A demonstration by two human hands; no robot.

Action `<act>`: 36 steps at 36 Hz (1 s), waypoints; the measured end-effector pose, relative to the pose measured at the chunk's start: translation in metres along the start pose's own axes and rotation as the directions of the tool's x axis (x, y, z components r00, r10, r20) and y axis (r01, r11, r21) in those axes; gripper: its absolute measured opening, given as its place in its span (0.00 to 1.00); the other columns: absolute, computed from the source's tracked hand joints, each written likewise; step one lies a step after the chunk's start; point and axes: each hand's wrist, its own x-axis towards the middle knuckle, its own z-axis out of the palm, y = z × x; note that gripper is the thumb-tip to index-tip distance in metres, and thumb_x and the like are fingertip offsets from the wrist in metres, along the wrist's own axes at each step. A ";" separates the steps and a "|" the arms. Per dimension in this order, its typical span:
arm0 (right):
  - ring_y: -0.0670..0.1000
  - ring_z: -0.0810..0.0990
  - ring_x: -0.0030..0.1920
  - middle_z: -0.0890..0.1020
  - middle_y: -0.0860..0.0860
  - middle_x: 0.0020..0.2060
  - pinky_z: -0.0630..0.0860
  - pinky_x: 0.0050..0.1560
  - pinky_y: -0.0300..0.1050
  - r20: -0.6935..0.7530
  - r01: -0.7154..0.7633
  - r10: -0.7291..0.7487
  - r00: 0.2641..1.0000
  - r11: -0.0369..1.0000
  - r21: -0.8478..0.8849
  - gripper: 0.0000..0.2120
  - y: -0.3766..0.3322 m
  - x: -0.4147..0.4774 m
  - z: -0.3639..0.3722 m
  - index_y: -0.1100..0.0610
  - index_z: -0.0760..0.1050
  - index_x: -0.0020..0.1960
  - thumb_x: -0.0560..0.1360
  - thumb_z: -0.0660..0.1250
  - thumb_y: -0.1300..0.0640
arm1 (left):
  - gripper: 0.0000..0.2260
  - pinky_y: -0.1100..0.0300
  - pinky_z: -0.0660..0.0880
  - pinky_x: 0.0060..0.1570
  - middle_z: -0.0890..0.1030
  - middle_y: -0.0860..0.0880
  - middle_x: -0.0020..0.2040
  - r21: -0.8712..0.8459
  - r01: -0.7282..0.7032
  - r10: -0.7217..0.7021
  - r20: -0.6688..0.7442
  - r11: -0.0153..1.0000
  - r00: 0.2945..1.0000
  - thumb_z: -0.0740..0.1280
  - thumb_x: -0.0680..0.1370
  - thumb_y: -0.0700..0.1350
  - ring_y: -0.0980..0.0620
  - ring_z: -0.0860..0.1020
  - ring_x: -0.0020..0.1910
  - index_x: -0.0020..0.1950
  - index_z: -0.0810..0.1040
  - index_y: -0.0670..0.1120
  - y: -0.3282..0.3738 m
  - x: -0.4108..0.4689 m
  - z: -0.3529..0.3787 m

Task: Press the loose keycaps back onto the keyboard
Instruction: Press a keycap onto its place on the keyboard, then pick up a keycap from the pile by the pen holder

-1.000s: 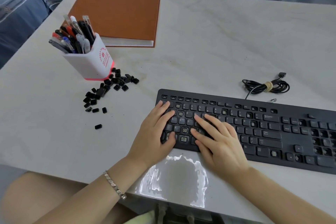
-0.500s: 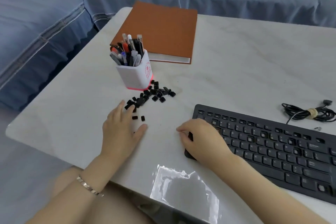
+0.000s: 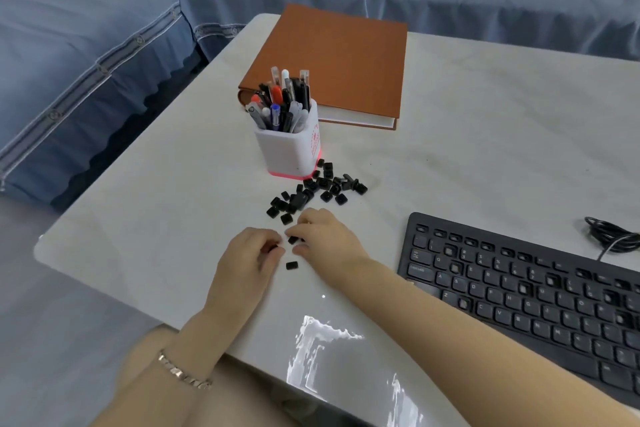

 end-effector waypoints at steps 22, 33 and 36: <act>0.38 0.77 0.26 0.78 0.46 0.28 0.72 0.33 0.26 -0.132 -0.230 0.586 0.799 0.502 0.834 0.05 0.027 -0.068 -0.029 0.58 0.79 0.41 0.71 0.68 0.67 | 0.08 0.74 0.73 0.39 0.84 0.56 0.35 -0.678 0.292 -0.318 0.090 0.675 0.944 0.71 0.73 0.34 0.61 0.81 0.35 0.44 0.81 0.48 0.082 -0.014 -0.008; 0.46 0.79 0.28 0.80 0.57 0.32 0.77 0.30 0.34 0.284 -0.011 0.529 0.799 -0.460 0.888 0.09 0.038 -0.134 -0.067 0.66 0.76 0.39 0.76 0.60 0.67 | 0.11 0.64 0.78 0.47 0.85 0.50 0.38 -0.772 0.240 -0.189 0.157 0.588 0.969 0.72 0.69 0.33 0.53 0.83 0.38 0.44 0.81 0.47 0.142 -0.023 0.003; 0.48 0.78 0.28 0.80 0.56 0.30 0.76 0.28 0.34 0.290 -0.040 0.521 0.803 -0.439 0.898 0.08 0.043 -0.149 -0.070 0.65 0.74 0.40 0.76 0.59 0.67 | 0.12 0.59 0.79 0.50 0.85 0.51 0.39 -0.772 0.190 -0.117 0.150 0.607 0.982 0.72 0.69 0.31 0.50 0.83 0.43 0.44 0.81 0.47 0.153 -0.026 0.007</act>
